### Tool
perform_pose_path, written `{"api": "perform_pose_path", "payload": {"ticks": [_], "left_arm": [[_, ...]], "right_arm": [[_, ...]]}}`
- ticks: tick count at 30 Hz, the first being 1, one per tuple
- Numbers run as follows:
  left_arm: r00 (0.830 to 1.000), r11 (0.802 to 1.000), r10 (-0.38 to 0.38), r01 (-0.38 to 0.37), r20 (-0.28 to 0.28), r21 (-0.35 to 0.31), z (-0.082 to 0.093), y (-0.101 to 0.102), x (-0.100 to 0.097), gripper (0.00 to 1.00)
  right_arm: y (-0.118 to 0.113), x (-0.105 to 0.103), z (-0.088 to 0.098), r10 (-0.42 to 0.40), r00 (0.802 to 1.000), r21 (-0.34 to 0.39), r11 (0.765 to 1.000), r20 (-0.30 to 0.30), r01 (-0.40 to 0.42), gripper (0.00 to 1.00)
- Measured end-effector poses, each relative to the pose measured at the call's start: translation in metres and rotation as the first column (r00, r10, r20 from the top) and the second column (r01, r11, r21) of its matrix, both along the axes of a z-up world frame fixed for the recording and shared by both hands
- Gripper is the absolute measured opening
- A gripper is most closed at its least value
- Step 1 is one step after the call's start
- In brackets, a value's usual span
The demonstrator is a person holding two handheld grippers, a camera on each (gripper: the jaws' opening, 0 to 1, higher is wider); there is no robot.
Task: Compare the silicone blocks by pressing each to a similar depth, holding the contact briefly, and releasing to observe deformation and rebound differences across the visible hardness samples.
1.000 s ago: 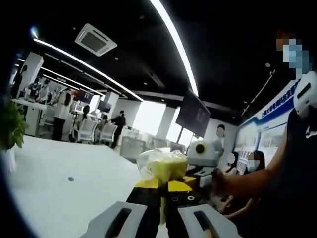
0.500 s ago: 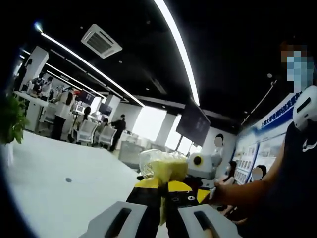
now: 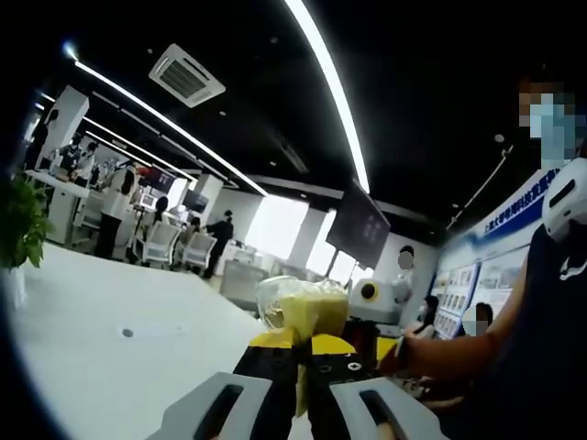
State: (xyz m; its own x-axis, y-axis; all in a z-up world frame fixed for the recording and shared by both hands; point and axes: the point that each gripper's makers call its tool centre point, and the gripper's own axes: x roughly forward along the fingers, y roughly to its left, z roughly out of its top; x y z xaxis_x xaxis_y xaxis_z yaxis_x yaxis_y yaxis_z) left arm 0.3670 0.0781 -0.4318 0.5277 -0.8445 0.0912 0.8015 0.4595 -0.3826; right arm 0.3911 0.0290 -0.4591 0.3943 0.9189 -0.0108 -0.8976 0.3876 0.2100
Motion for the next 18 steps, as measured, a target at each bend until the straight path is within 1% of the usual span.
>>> {"api": "perform_pose_path", "payload": {"ticks": [3,6,8,9,14,15,16,17,18], "left_arm": [[1.000,1.000,0.003,-0.003,-0.030,-0.006,-0.004,0.002,0.005,0.00],[0.999,1.000,0.008,-0.008,-0.046,-0.009,-0.006,0.004,0.007,0.00],[0.998,1.000,0.013,-0.014,-0.059,-0.018,-0.007,0.006,0.010,0.00],[0.998,1.000,0.016,-0.017,-0.064,-0.018,-0.008,0.006,0.011,0.00],[0.995,1.000,0.023,-0.024,-0.100,-0.011,-0.014,0.005,0.017,0.00],[0.994,1.000,0.023,-0.024,-0.111,-0.006,-0.016,0.005,0.018,0.00],[0.992,1.000,0.022,-0.023,-0.120,-0.004,-0.018,0.004,0.019,0.00],[0.991,1.000,0.022,-0.023,-0.131,-0.001,-0.020,0.004,0.020,0.00],[0.990,1.000,0.024,-0.024,-0.135,0.002,-0.021,0.004,0.021,0.00]], "right_arm": [[-0.009,0.001,-0.001,-0.019,1.000,-0.007,1.000,0.007,0.019,0.97],[-0.021,0.005,-0.003,-0.048,0.999,-0.006,0.999,0.008,0.048,0.97],[-0.031,0.007,-0.003,-0.072,0.997,0.007,0.997,-0.006,0.072,0.97],[-0.036,0.008,-0.004,-0.082,0.996,0.014,0.997,-0.017,0.082,0.97],[-0.056,0.006,-0.015,-0.125,0.992,-0.006,0.992,-0.010,0.125,0.97],[-0.063,0.005,-0.020,-0.140,0.990,-0.033,0.989,0.018,0.141,0.97],[-0.069,0.006,-0.028,-0.157,0.987,-0.078,0.984,0.043,0.160,0.97],[-0.074,0.006,-0.035,-0.169,0.984,-0.109,0.979,0.050,0.174,0.97],[-0.079,0.003,-0.041,-0.177,0.983,-0.114,0.977,0.041,0.180,0.97]]}}
